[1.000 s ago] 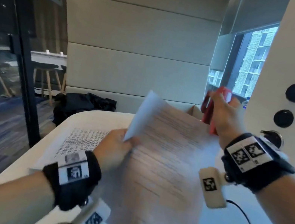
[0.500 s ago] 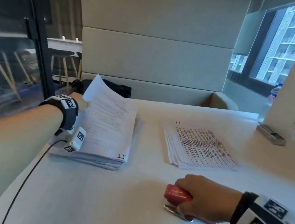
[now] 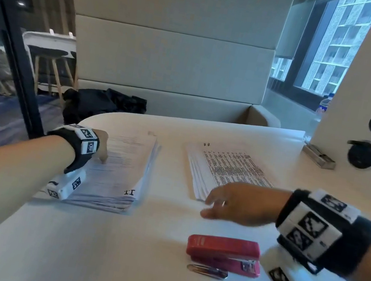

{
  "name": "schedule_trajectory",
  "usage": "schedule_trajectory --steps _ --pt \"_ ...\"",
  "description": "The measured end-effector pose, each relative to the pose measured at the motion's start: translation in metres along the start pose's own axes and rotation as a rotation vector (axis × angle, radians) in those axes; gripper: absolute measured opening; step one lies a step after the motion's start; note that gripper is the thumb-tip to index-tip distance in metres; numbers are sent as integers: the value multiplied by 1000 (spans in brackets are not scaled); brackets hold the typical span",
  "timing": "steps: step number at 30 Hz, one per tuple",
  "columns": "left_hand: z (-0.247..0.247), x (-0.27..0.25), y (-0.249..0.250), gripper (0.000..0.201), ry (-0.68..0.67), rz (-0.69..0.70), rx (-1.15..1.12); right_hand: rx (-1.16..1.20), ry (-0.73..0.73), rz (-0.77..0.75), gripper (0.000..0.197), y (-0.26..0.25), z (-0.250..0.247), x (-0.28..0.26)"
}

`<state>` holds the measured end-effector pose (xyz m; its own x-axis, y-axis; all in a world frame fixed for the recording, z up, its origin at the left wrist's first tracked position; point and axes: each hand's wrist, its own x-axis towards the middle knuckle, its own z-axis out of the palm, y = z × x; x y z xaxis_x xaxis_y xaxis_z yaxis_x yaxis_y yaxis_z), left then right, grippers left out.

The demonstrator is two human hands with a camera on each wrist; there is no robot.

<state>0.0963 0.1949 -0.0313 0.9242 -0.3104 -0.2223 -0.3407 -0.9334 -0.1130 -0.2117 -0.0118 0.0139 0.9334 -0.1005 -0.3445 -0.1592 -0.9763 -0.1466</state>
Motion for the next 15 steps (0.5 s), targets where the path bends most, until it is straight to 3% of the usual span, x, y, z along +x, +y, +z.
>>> schedule_trajectory --steps 3,5,8,12,15 --pt "-9 -19 35 59 99 126 -77 -61 80 89 56 29 -14 26" --pt "-14 -33 65 61 83 206 -184 -108 51 178 61 47 -12 37" --pt "-19 -53 109 71 -53 272 -382 -151 -54 273 65 62 -7 40" --pt "-14 -70 155 73 -235 284 -698 -208 -191 256 64 60 0 28" --pt "-15 -79 178 46 -272 263 -882 -216 -234 227 63 55 -4 16"
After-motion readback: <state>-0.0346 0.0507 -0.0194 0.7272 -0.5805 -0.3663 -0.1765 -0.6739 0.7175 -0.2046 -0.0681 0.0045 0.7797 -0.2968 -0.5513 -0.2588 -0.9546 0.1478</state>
